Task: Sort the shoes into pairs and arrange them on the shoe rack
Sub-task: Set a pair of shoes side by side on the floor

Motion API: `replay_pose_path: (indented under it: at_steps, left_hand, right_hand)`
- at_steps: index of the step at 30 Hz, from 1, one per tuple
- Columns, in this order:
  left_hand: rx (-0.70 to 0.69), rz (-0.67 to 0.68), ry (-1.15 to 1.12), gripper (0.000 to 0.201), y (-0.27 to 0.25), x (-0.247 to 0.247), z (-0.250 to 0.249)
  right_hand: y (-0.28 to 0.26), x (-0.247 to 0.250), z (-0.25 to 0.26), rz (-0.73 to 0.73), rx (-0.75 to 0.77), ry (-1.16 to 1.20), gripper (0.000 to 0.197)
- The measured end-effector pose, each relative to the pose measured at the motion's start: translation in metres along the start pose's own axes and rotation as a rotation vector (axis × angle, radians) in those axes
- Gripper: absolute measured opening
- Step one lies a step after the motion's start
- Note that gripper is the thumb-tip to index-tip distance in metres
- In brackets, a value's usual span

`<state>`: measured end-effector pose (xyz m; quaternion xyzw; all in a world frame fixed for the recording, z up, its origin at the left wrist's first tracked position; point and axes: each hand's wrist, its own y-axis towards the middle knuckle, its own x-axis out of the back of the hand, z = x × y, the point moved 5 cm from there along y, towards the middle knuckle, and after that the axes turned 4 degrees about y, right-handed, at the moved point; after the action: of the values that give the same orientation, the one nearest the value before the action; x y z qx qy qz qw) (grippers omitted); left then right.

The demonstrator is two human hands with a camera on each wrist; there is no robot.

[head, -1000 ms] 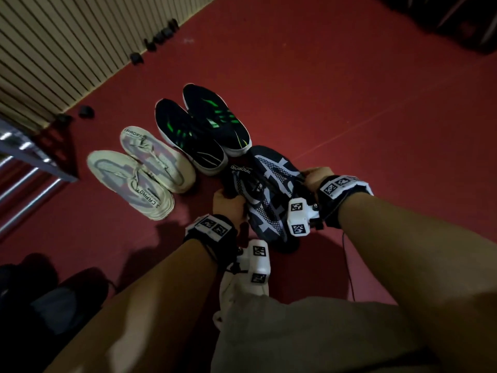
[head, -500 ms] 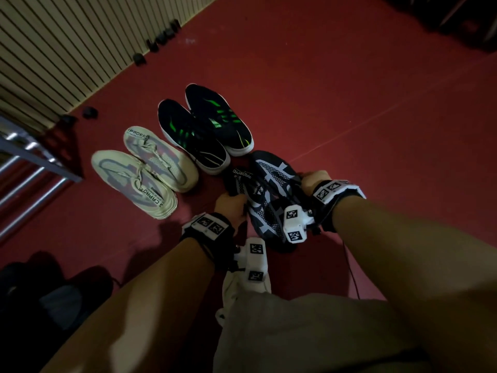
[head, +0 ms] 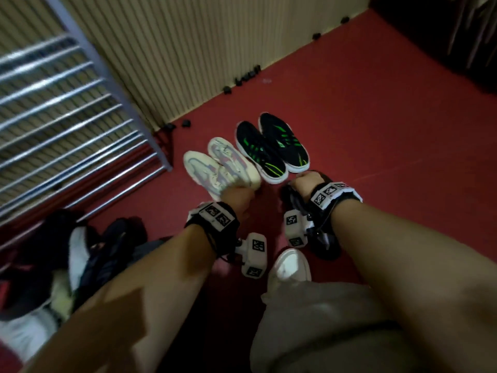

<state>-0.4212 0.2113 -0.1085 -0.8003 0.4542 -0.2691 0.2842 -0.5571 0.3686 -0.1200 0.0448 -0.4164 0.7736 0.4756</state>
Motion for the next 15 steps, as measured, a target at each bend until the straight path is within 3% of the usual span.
replay_pose_path:
  at_steps: [4, 11, 14, 15]
  left_hand:
    - [-0.131, -0.102, 0.141, 0.010, -0.032, 0.074, -0.006]
    - [-0.117, -0.273, 0.103, 0.025, -0.071, 0.212, 0.030]
    - [-0.106, -0.318, 0.098, 0.026, -0.086, 0.266, 0.048]
    - [-0.085, -0.323, 0.128, 0.025, -0.089, 0.283, 0.055]
  right_hand:
    - [-0.035, -0.055, 0.052, 0.091, 0.093, -0.173, 0.028]
    - [-0.105, -0.148, 0.128, 0.187, 0.224, -0.185, 0.030]
    - [-0.128, -0.195, 0.155, 0.221, 0.267, -0.195, 0.006]
    - [-0.134, -0.212, 0.163, 0.247, 0.285, -0.200, 0.010]
